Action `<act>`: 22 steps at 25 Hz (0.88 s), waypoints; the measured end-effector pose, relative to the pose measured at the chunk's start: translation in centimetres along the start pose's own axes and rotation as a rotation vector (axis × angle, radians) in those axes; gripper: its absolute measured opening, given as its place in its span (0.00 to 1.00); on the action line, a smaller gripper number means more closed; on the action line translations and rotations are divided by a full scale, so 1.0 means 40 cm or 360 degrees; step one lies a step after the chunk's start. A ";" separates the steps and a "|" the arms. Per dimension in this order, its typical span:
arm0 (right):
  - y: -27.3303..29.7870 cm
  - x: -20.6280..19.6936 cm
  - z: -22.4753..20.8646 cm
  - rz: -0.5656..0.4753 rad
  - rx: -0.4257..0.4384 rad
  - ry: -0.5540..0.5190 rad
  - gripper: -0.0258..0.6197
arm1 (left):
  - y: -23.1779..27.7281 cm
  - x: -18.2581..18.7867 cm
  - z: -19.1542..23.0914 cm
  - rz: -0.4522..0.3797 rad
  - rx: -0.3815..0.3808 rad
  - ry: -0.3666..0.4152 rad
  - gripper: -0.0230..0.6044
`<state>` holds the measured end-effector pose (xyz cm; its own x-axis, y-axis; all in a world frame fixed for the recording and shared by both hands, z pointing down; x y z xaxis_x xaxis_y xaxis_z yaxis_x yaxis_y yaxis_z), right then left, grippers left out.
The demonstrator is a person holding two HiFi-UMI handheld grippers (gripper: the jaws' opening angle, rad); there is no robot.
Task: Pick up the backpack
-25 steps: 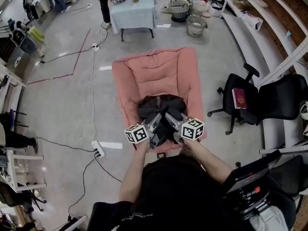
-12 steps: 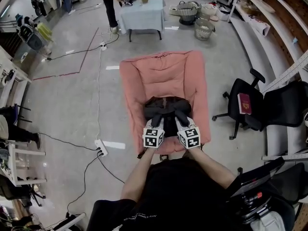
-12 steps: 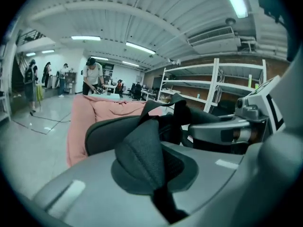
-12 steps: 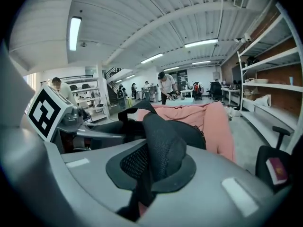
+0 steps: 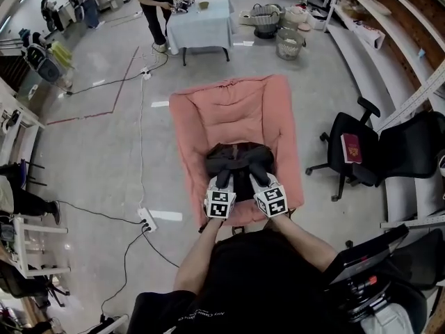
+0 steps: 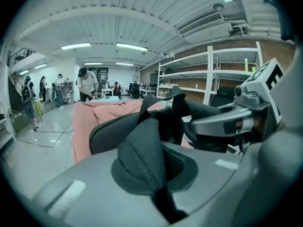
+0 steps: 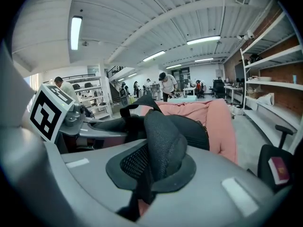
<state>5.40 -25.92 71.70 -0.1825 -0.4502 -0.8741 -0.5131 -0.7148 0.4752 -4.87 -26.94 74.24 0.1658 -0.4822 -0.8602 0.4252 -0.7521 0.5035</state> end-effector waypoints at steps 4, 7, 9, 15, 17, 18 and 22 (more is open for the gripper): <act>0.007 0.059 0.000 -0.0048 0.0016 -0.0057 0.09 | -0.005 0.029 0.011 0.0008 -0.0037 -0.0098 0.04; 0.024 0.128 -0.023 -0.0049 -0.0020 -0.0122 0.09 | -0.001 0.058 0.030 0.0016 0.0009 -0.0105 0.04; 0.037 0.190 -0.045 -0.0079 -0.0044 -0.0142 0.09 | 0.000 0.103 0.042 -0.0017 0.0038 -0.0081 0.04; -0.012 0.509 -0.086 -0.0402 -0.0165 -0.0300 0.09 | -0.057 0.427 0.079 -0.0337 0.0143 -0.0010 0.04; -0.071 0.646 -0.073 -0.0559 -0.0221 -0.0407 0.09 | -0.121 0.571 0.084 -0.0480 0.0172 0.0033 0.04; -0.109 0.711 -0.061 -0.0642 -0.0237 -0.0458 0.09 | -0.161 0.642 0.084 -0.0552 0.0189 0.0063 0.04; -0.312 0.937 0.033 -0.1014 -0.0249 -0.0577 0.09 | -0.369 0.882 0.049 -0.0845 0.0305 0.0254 0.04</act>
<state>3.87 -33.18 32.87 -0.1686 0.2615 -0.9504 -0.4915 -0.8581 -0.1489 -7.05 -33.74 36.64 0.1122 0.0452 -0.9927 0.3204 -0.9472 -0.0069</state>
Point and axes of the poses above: the fingertips, and each gripper's own axes: y forward along the fingers, z to its left, x out of its top, the point moved 2 cm from there along -y, backward along the fingers, and after that the axes turned 1 degree about -y, right-handed, at the moved point
